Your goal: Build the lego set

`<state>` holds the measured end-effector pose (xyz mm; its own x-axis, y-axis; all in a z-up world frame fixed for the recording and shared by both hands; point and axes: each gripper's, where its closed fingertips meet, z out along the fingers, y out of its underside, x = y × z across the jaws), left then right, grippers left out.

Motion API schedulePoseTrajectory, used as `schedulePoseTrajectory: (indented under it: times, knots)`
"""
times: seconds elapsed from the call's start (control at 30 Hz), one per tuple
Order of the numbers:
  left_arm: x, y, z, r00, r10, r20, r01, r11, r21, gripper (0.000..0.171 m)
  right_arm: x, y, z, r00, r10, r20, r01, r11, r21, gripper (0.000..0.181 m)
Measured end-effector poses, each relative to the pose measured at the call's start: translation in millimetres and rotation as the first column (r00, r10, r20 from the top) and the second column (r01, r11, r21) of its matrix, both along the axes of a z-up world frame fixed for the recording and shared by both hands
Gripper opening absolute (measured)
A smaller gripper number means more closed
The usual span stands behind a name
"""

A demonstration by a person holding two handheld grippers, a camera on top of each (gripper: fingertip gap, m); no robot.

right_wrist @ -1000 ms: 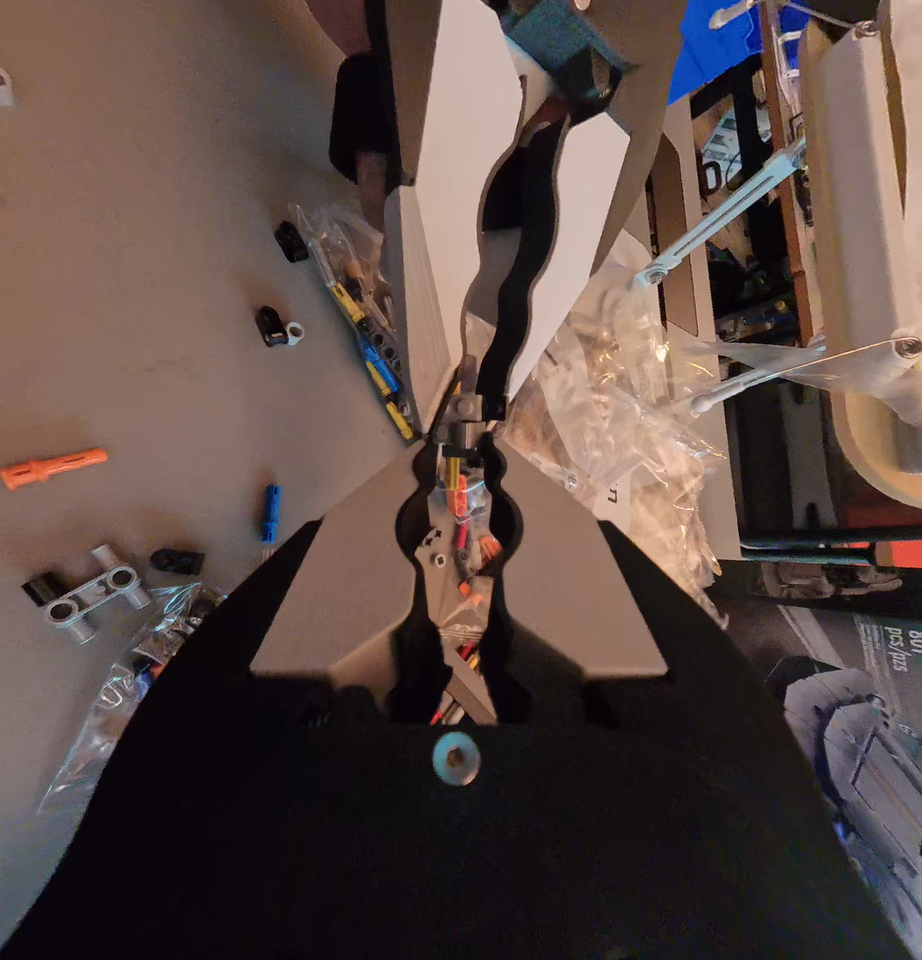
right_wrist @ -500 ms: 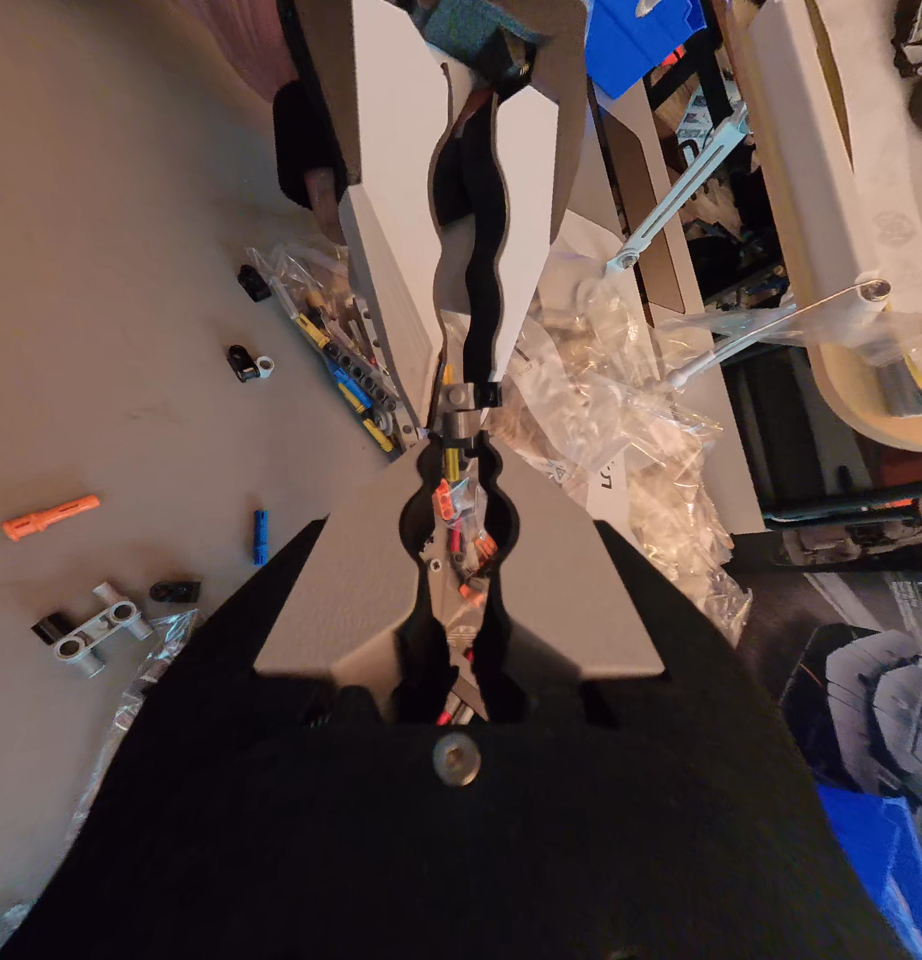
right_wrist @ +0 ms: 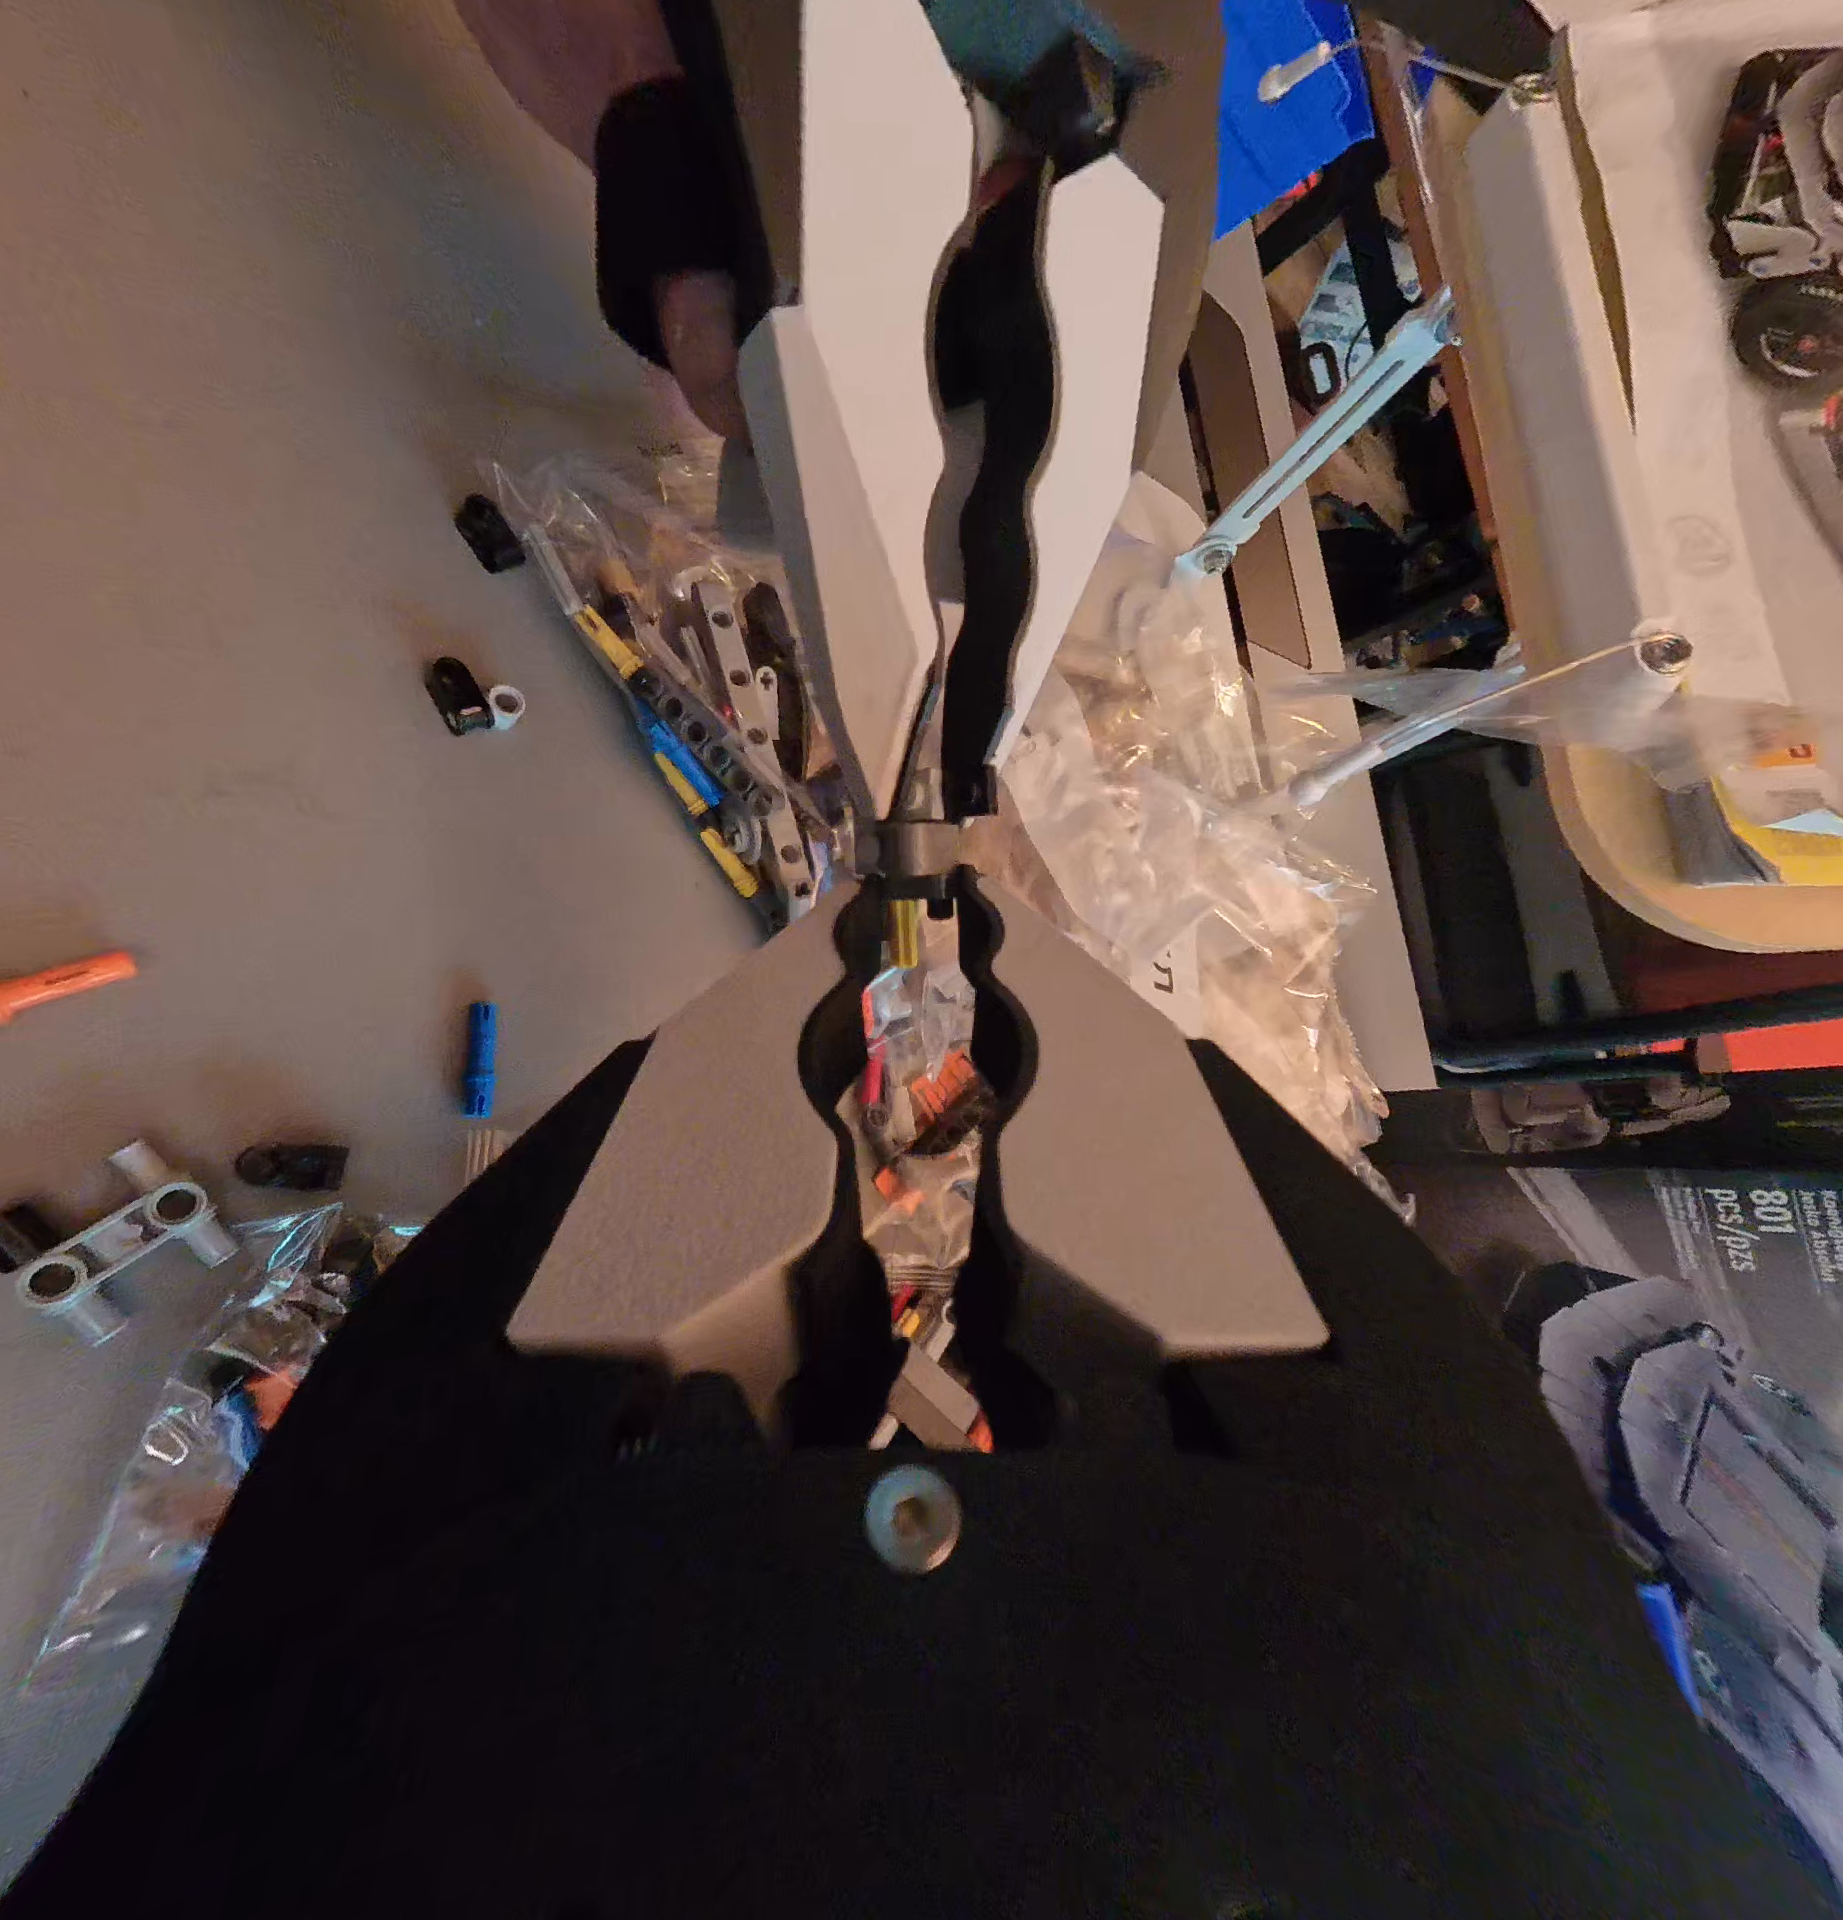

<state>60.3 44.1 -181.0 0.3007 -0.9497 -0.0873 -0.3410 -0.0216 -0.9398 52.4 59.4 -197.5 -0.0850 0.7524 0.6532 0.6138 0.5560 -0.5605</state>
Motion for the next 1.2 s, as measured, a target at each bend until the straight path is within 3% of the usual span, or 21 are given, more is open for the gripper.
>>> schedulePoseTrajectory:
  times: [0.17,0.27,0.33,0.5,0.7,0.87,0.93,1.2]
  knots:
    - [0.6,7.0,-0.9,0.998,0.045,0.040,-0.040,0.993,-0.112,0.011,0.4,6.6,-1.5,0.998,-0.045,0.037,0.042,0.994,0.098,0.012]
    - [-0.3,4.2,0.8,0.998,0.020,0.059,-0.013,0.994,-0.109,0.011,-1.4,-0.4,-0.8,1.000,-0.004,-0.023,0.002,0.994,-0.105,0.011]
    - [-1.4,-0.8,10.7,0.994,-0.013,0.104,0.021,0.997,-0.071,0.016,-0.3,-12.9,5.4,0.992,0.065,-0.110,-0.099,0.935,-0.341,0.011]
    - [-0.6,-8.5,17.4,0.994,-0.051,0.095,0.052,0.999,-0.006,0.022,4.4,-33.7,7.0,0.966,0.170,-0.192,-0.253,0.754,-0.606,0.012]
    - [-1.8,-20.9,28.6,0.987,-0.111,0.119,0.107,0.993,0.041,0.018,11.6,-55.5,24.5,0.914,0.256,-0.316,-0.406,0.514,-0.756,0.012]
    - [4.4,-28.3,25.5,0.985,-0.145,0.093,0.140,0.989,0.051,0.024,17.8,-71.2,29.0,0.875,0.324,-0.360,-0.465,0.355,-0.811,0.012]
    - [8.3,-32.7,25.7,0.982,-0.163,0.090,0.159,0.986,0.053,0.024,19.8,-78.7,29.3,0.860,0.357,-0.364,-0.478,0.314,-0.821,0.012]
    - [18.2,-47.1,21.0,0.971,-0.230,0.065,0.226,0.972,0.057,0.018,23.1,-87.2,29.8,0.840,0.395,-0.371,-0.489,0.258,-0.833,0.012]
